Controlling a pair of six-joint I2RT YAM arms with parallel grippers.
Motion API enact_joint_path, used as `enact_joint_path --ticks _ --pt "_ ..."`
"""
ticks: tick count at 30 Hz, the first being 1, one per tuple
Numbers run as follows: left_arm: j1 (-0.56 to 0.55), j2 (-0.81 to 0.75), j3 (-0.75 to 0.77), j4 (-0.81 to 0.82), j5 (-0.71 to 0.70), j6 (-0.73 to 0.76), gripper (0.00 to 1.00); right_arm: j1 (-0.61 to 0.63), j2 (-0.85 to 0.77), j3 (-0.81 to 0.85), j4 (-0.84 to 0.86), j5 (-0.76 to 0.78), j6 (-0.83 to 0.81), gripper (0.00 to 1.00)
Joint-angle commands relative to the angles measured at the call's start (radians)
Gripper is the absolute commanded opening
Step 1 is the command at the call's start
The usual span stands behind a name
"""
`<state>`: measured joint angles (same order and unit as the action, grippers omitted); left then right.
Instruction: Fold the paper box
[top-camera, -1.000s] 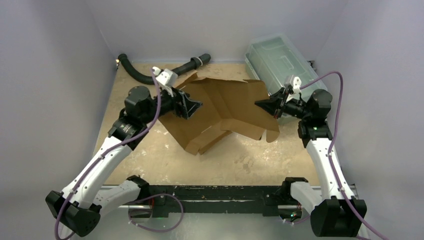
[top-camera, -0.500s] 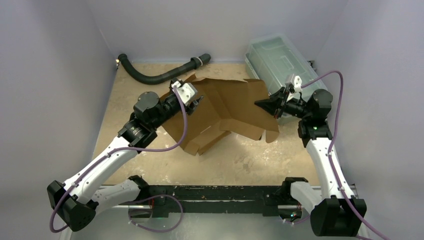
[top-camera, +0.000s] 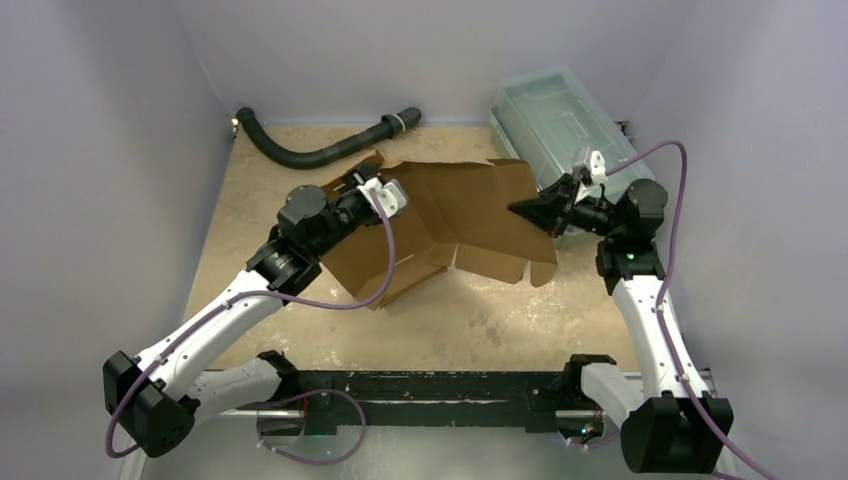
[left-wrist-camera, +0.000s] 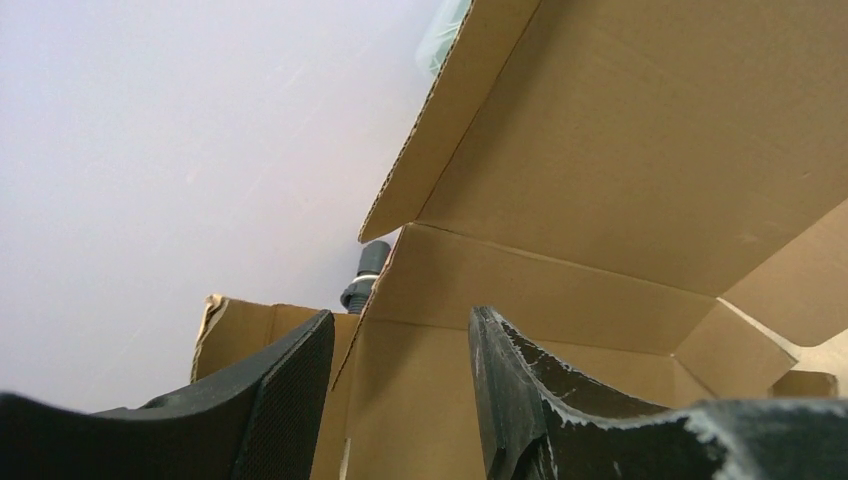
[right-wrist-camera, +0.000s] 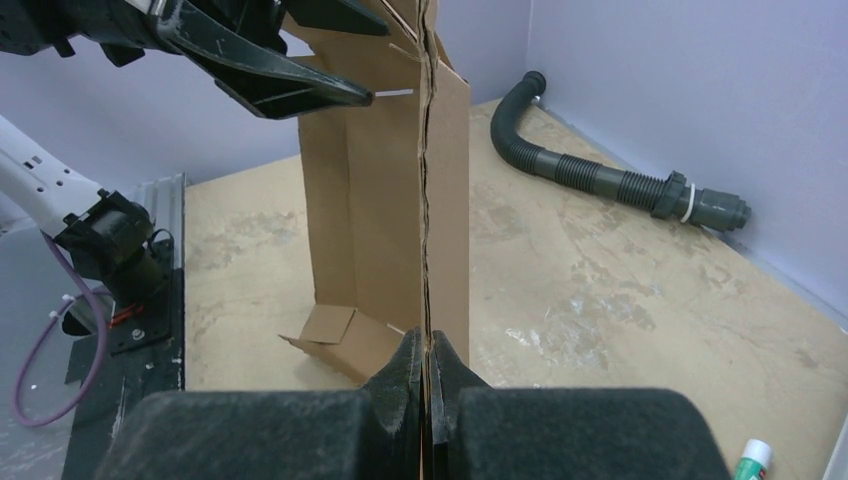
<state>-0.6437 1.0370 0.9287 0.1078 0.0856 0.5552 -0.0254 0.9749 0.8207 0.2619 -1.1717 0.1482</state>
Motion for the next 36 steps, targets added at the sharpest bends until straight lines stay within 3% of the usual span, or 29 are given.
enact_joint_path --ticks 1,14,21,27,36 --pt "-0.002 0.015 0.001 0.065 -0.017 0.086 0.51 -0.001 -0.021 0.018 0.054 -0.017 0.021 0.00" --pt "0.000 0.030 0.009 0.051 -0.041 0.162 0.48 0.000 -0.018 0.012 0.064 -0.038 0.017 0.00" --pt "0.000 0.072 0.047 0.012 -0.021 0.189 0.31 0.001 -0.013 0.009 0.073 -0.058 0.018 0.00" --pt "0.000 0.079 0.055 -0.015 -0.036 0.212 0.02 0.001 -0.009 0.012 0.084 -0.108 0.019 0.00" --pt "0.011 0.039 0.034 -0.040 -0.056 0.255 0.00 0.001 -0.005 0.027 0.078 -0.190 0.012 0.00"
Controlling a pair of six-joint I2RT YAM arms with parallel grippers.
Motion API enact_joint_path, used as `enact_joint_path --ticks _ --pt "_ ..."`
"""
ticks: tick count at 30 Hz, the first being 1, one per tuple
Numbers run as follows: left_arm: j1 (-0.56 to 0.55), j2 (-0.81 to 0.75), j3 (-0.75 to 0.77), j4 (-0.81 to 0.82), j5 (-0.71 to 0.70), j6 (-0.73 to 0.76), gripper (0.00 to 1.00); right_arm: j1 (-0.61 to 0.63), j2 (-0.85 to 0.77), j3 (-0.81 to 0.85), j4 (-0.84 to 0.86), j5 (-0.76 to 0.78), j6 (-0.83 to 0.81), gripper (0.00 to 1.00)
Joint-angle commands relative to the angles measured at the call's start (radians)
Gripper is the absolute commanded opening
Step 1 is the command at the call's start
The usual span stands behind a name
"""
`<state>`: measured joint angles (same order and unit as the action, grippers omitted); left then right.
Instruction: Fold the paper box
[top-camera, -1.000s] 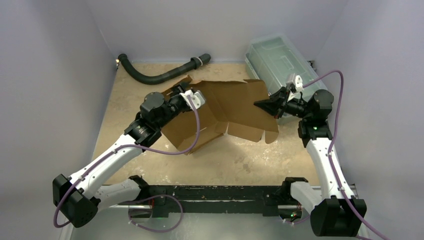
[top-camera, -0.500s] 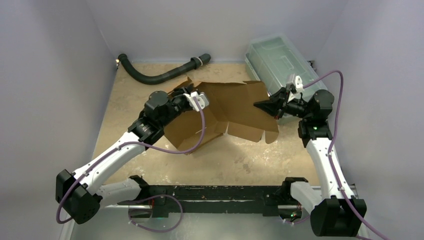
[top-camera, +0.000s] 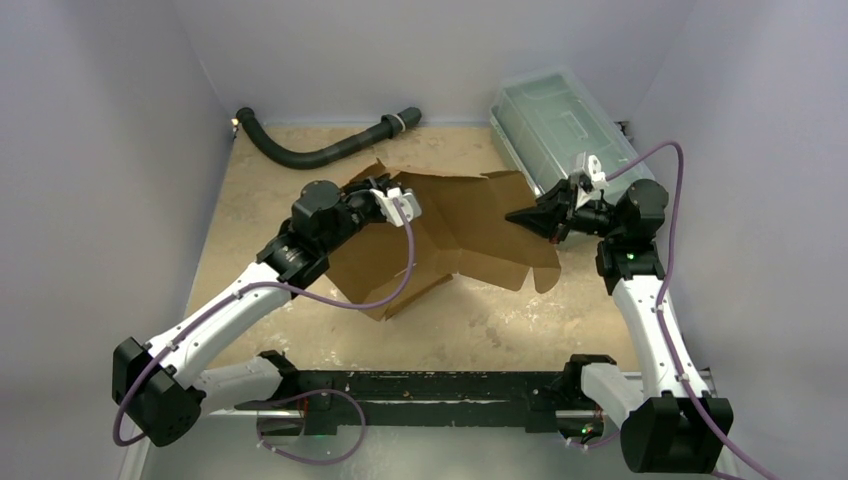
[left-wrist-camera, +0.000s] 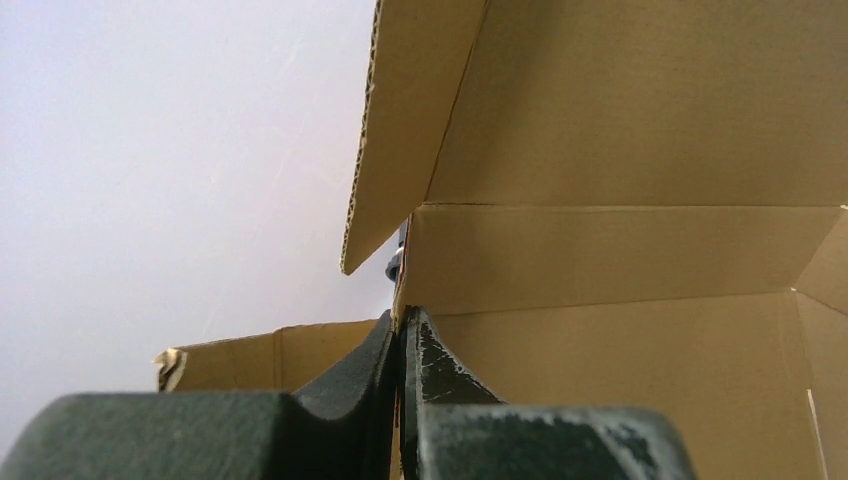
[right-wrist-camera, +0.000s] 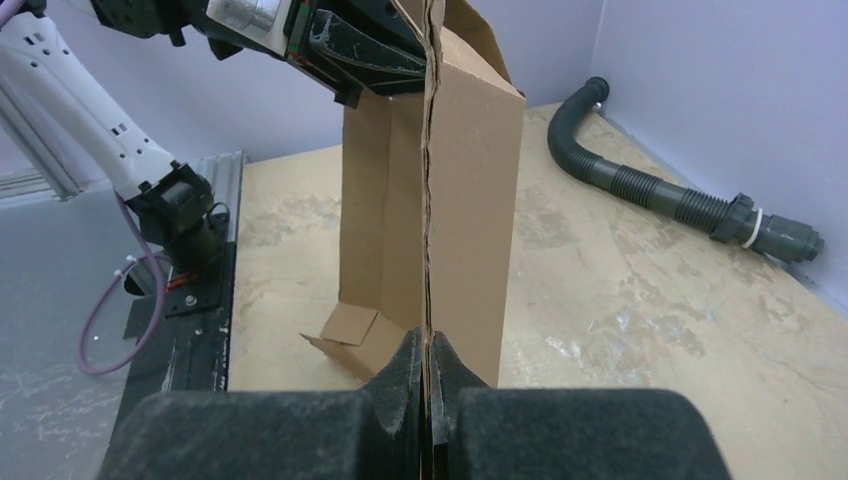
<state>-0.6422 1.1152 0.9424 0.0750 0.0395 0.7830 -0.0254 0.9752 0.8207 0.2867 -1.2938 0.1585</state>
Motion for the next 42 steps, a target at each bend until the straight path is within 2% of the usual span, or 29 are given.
enact_joint_path --ticks 1,15,16,17,19,21,24,27,28,32,37,42 --pt "0.009 -0.044 0.016 -0.008 -0.008 0.029 0.00 0.001 -0.006 0.029 0.050 -0.070 0.001 0.00" --pt "0.019 -0.087 -0.034 0.010 -0.030 -0.032 0.00 0.001 0.026 0.029 0.132 -0.081 0.134 0.00" --pt "0.020 -0.093 -0.037 0.011 -0.031 -0.051 0.03 0.001 0.028 0.028 0.131 -0.073 0.134 0.00" --pt "0.020 -0.100 -0.036 0.008 -0.030 -0.077 0.11 0.001 0.028 0.028 0.130 -0.058 0.134 0.00" --pt "0.019 -0.119 -0.019 -0.020 -0.010 -0.170 0.30 0.001 0.027 0.026 0.119 -0.024 0.131 0.00" --pt "0.019 -0.137 0.015 -0.067 0.045 -0.297 0.45 0.001 0.025 0.027 0.095 0.015 0.113 0.00" --pt "0.019 -0.165 0.079 -0.176 0.076 -0.561 0.57 -0.001 0.025 0.040 0.011 0.081 0.048 0.00" --pt "0.019 -0.233 0.109 -0.303 0.000 -0.838 0.72 -0.001 0.022 0.044 -0.023 0.138 0.013 0.00" --pt "0.019 -0.259 0.108 -0.346 -0.026 -0.890 0.76 -0.001 0.022 0.048 -0.038 0.152 -0.002 0.00" --pt "0.020 -0.420 0.034 -0.454 -0.116 -1.060 0.79 -0.006 0.024 0.058 -0.082 0.201 -0.048 0.00" --pt "0.020 -0.632 -0.172 -0.513 -0.242 -1.234 0.80 -0.016 0.023 0.062 -0.103 0.212 -0.077 0.00" --pt "0.019 -0.723 -0.319 -0.520 -0.397 -1.383 0.79 -0.022 0.026 0.055 -0.101 0.206 -0.083 0.00"
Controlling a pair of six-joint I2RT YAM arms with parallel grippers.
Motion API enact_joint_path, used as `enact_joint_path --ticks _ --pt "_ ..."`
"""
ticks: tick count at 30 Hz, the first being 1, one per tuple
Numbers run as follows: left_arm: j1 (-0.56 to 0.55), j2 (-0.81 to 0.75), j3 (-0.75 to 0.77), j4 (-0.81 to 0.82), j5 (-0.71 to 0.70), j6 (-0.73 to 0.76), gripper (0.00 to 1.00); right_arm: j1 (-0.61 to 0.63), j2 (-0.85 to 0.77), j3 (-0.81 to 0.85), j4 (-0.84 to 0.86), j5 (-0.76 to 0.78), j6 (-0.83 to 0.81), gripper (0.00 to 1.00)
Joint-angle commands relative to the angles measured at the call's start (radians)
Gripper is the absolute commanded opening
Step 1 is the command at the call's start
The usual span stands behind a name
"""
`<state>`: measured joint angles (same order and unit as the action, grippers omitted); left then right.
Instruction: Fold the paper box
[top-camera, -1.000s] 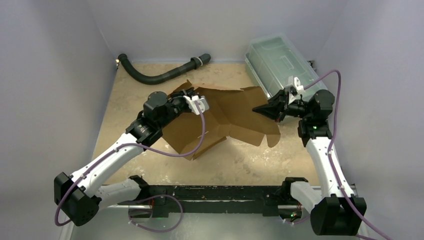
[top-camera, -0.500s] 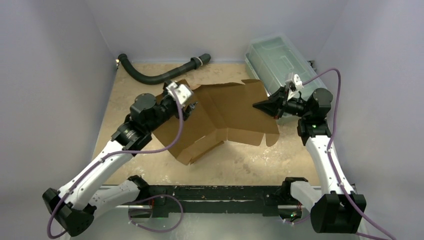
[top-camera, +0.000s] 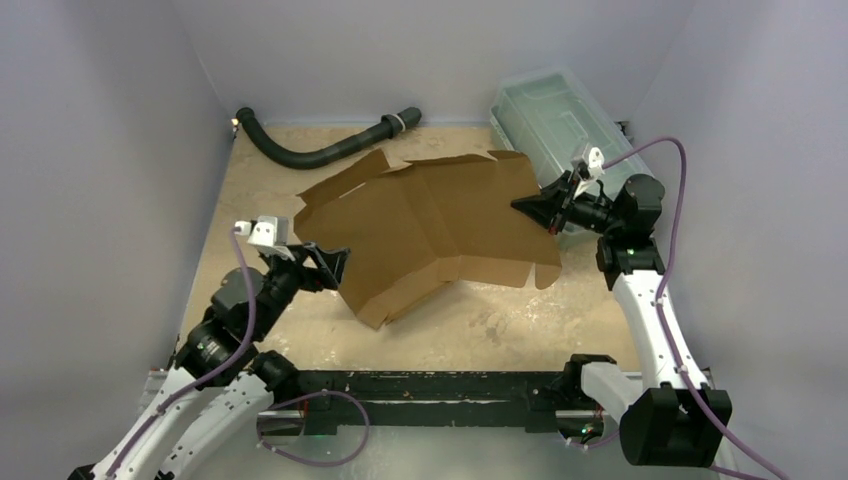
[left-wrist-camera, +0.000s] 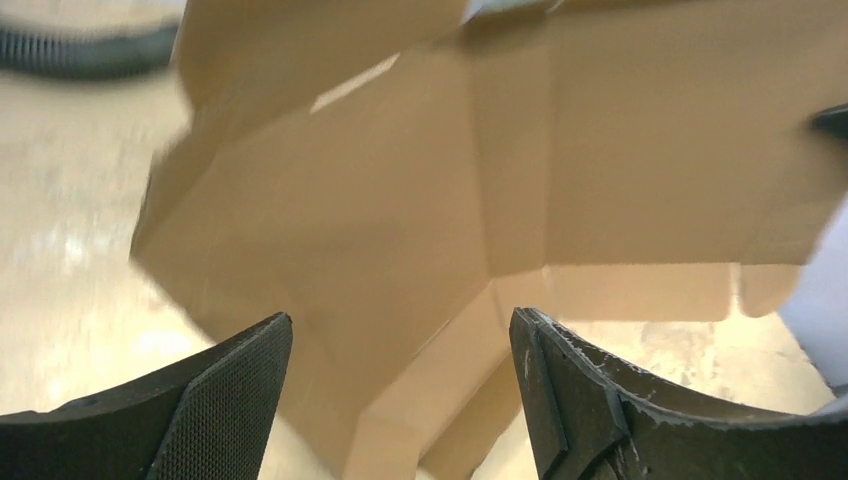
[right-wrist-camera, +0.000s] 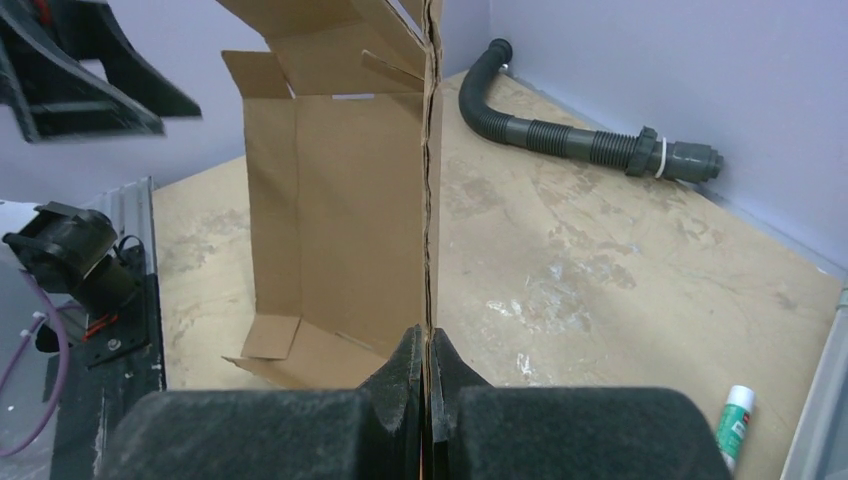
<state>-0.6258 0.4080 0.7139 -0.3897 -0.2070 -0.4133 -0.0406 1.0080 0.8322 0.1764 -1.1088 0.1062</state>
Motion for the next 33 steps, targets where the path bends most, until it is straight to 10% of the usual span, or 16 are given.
enact_joint_path --ticks 1,20,33 --pt "0.004 -0.014 -0.104 -0.047 -0.164 -0.191 0.79 -0.009 -0.006 0.044 0.010 0.021 -0.033 0.00" --pt "0.003 -0.102 -0.362 0.117 -0.280 -0.364 0.78 -0.018 -0.008 0.038 0.014 0.019 -0.028 0.00" --pt "0.003 0.096 -0.322 0.208 -0.176 -0.313 0.29 -0.018 -0.009 0.038 0.014 0.017 -0.028 0.00"
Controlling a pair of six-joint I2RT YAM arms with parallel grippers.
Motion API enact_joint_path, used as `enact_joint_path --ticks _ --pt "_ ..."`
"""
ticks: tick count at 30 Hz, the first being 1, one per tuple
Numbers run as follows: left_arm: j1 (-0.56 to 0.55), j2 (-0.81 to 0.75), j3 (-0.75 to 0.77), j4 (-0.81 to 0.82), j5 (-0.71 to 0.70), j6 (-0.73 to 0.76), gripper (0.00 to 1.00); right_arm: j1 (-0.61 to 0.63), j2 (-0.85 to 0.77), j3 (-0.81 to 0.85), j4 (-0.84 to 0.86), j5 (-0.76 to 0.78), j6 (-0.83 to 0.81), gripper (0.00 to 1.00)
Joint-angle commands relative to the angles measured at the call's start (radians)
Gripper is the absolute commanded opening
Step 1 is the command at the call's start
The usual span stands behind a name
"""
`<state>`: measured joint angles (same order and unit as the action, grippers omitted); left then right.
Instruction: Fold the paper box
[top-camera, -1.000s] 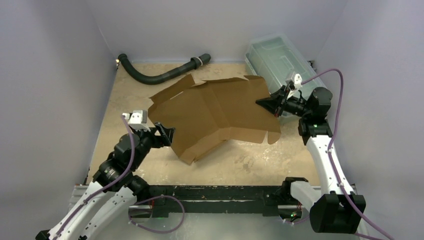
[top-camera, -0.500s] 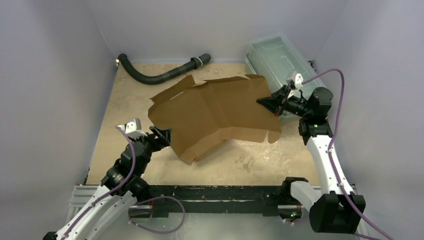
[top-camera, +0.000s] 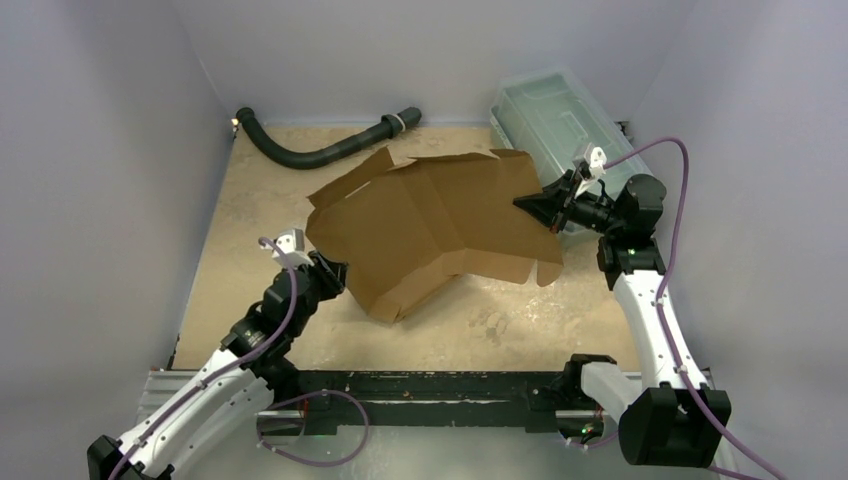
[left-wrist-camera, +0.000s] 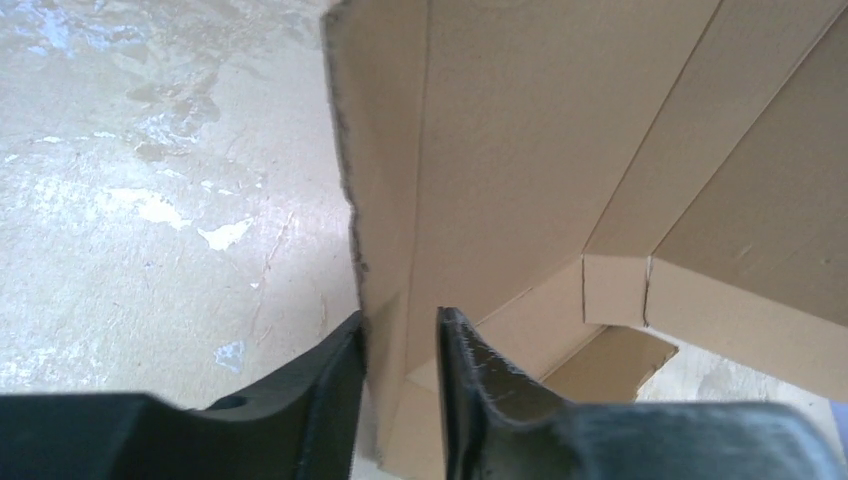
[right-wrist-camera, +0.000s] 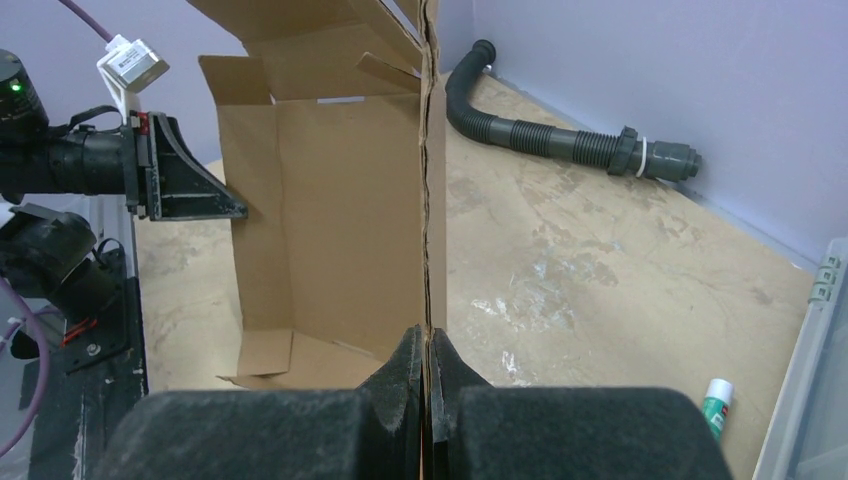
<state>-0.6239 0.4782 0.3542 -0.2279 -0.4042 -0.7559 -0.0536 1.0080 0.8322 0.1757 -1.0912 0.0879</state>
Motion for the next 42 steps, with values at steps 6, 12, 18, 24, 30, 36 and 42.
enact_joint_path --ticks 6,12,18,24,30,36,42 --pt "0.003 0.082 0.074 0.062 0.028 0.082 0.07 -0.005 -0.011 0.038 0.013 -0.006 -0.013 0.00" --pt "0.002 0.255 0.205 0.023 0.026 0.203 0.00 -0.004 -0.022 0.023 0.081 -0.154 0.020 0.00" --pt "0.001 0.409 0.376 -0.014 -0.032 0.313 0.00 -0.004 -0.048 -0.021 0.279 -0.263 0.180 0.00" --pt "0.002 0.503 0.430 0.037 -0.042 0.406 0.00 -0.001 -0.039 -0.044 0.361 -0.250 0.260 0.00" --pt "0.001 0.583 0.472 0.107 -0.026 0.459 0.00 0.021 -0.024 -0.073 0.427 -0.208 0.316 0.00" --pt "0.002 0.640 0.519 0.179 0.002 0.502 0.00 0.037 -0.037 -0.124 0.482 -0.119 0.313 0.00" --pt "0.003 0.688 0.558 0.276 0.019 0.582 0.00 0.038 -0.038 -0.193 0.579 -0.032 0.337 0.00"
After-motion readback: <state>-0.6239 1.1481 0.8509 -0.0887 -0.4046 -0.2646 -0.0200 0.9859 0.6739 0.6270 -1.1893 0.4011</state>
